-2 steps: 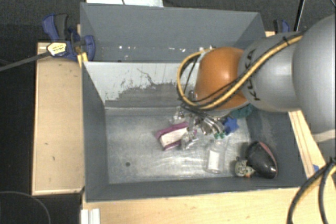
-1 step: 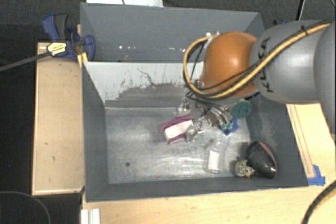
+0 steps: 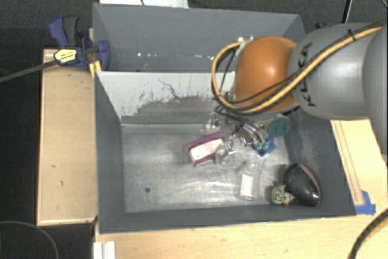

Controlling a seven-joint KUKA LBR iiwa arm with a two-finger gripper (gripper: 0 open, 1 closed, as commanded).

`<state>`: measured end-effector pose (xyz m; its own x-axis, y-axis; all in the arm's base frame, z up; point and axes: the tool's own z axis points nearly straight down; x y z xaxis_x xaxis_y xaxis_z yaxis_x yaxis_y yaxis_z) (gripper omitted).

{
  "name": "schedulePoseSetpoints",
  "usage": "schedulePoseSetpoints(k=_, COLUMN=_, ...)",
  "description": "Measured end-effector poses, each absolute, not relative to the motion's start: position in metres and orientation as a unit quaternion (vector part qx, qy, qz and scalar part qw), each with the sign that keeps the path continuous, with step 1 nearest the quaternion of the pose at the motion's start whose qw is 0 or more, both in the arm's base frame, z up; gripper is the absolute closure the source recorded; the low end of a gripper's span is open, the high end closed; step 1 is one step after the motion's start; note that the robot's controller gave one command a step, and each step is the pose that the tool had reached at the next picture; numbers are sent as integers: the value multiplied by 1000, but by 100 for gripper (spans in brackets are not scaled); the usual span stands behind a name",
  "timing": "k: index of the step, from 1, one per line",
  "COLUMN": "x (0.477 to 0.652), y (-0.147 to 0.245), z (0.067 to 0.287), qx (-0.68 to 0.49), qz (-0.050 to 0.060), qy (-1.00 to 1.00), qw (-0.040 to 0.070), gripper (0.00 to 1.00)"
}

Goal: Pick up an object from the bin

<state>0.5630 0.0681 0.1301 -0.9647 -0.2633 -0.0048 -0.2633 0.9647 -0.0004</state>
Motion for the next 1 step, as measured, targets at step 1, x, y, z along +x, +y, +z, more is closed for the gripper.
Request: schedulePoseSetpoints(k=1, x=564, y=68, z=174, qx=-132, qz=0, qy=991, qw=3, gripper=100)
